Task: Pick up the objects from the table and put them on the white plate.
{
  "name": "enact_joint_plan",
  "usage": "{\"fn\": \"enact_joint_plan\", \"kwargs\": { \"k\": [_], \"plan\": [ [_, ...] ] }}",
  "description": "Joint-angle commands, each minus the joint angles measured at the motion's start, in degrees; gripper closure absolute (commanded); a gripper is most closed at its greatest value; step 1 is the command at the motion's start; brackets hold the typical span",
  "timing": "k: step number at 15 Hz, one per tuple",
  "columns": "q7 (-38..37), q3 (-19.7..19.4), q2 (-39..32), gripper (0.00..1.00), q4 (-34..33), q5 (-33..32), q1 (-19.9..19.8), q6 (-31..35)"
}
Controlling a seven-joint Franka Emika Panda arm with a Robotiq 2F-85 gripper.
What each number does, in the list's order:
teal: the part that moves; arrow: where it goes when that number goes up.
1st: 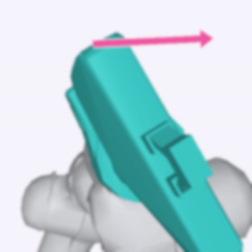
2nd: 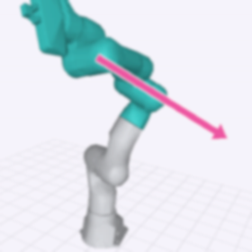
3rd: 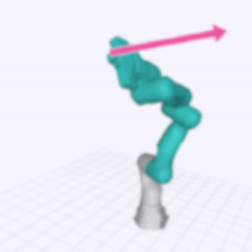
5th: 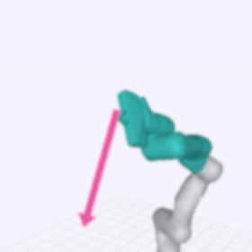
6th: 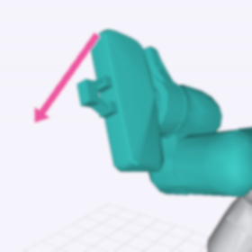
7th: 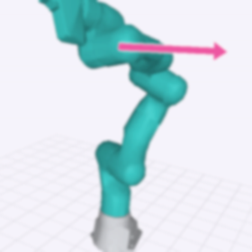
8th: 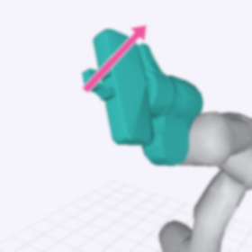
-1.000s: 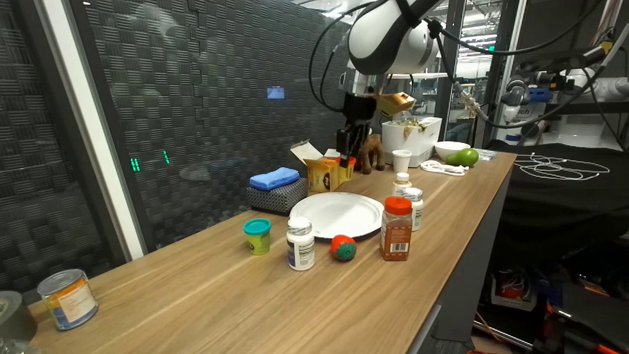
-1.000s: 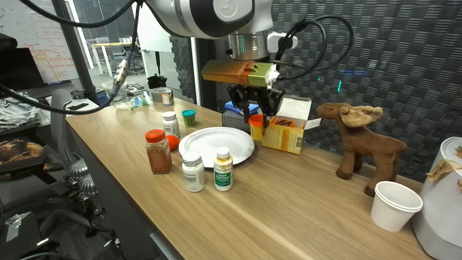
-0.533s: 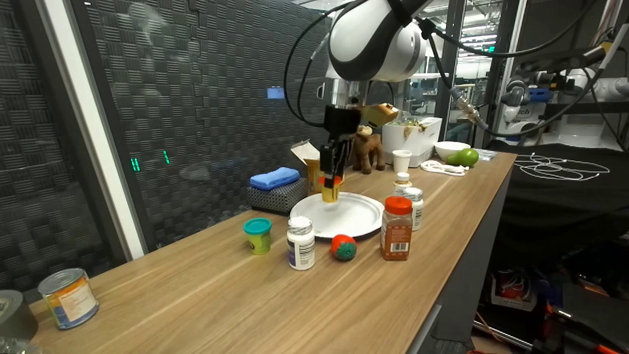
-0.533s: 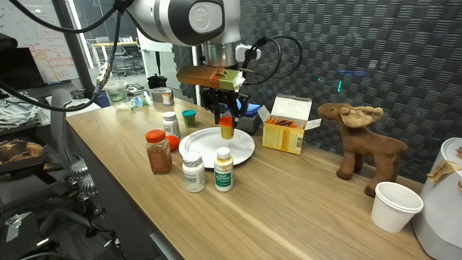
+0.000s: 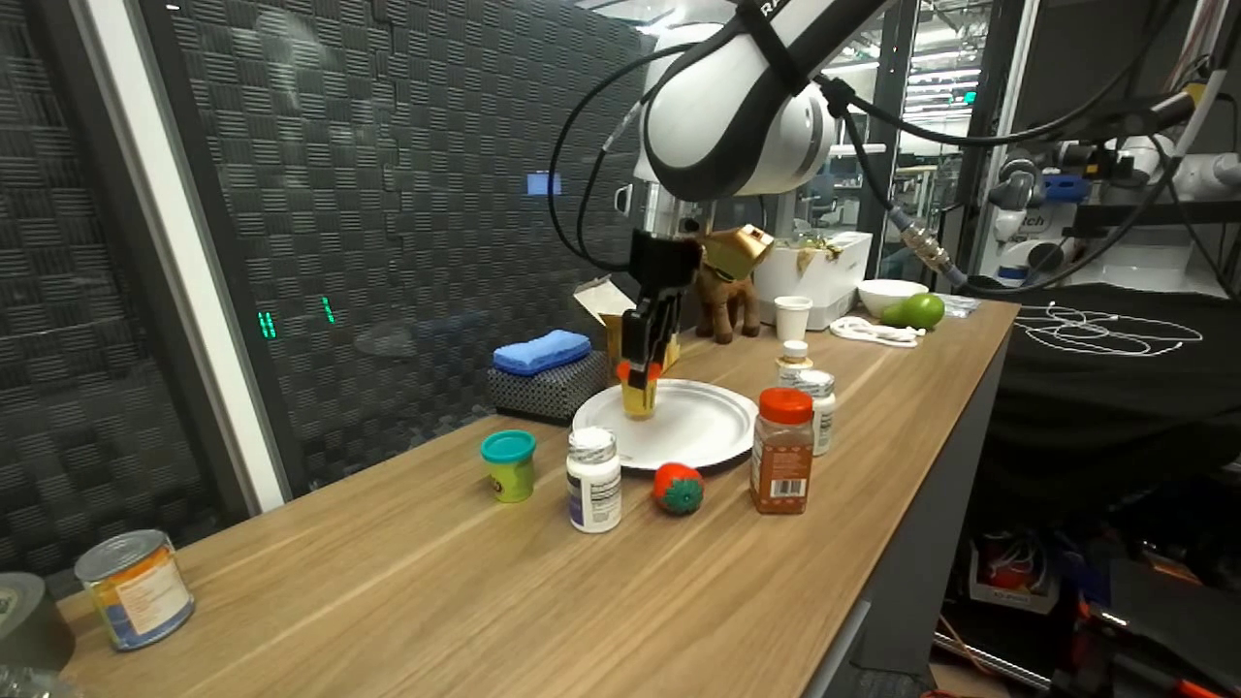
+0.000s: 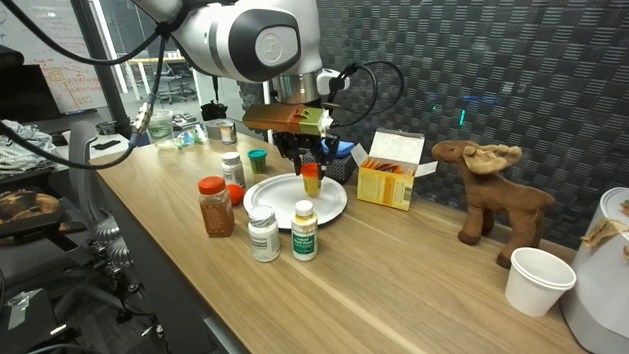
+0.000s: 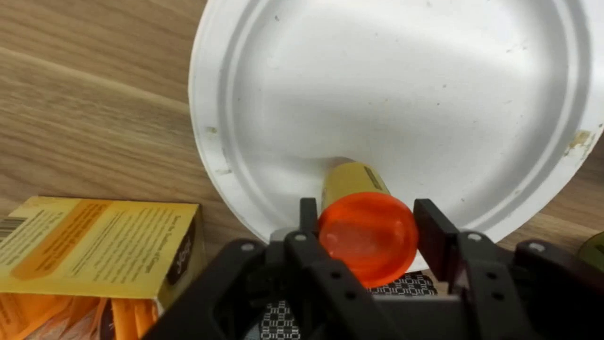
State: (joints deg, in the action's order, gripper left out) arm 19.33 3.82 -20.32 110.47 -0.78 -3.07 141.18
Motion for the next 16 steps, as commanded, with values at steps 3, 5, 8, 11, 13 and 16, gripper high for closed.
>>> {"fn": "enact_joint_plan", "kwargs": {
  "k": [3, 5, 8, 11, 13, 16],
  "plan": [
    [0.0, -0.6, -0.6, 0.71, 0.8, -2.2, 0.3, 5.5],
    [-0.1, -0.6, -1.0, 0.71, 1.2, -2.4, 0.3, 6.0],
    [0.2, 0.0, 0.3, 0.14, 2.0, -1.1, -0.1, 4.6],
    [-0.7, 0.1, 4.9, 0.00, 3.7, 1.2, -0.8, 1.4],
    [-1.8, -0.3, 9.0, 0.00, 6.0, 3.0, -1.4, 1.1],
    [-6.3, -2.3, 14.4, 0.00, 9.2, 5.0, -1.9, -0.9]
  ]
}}
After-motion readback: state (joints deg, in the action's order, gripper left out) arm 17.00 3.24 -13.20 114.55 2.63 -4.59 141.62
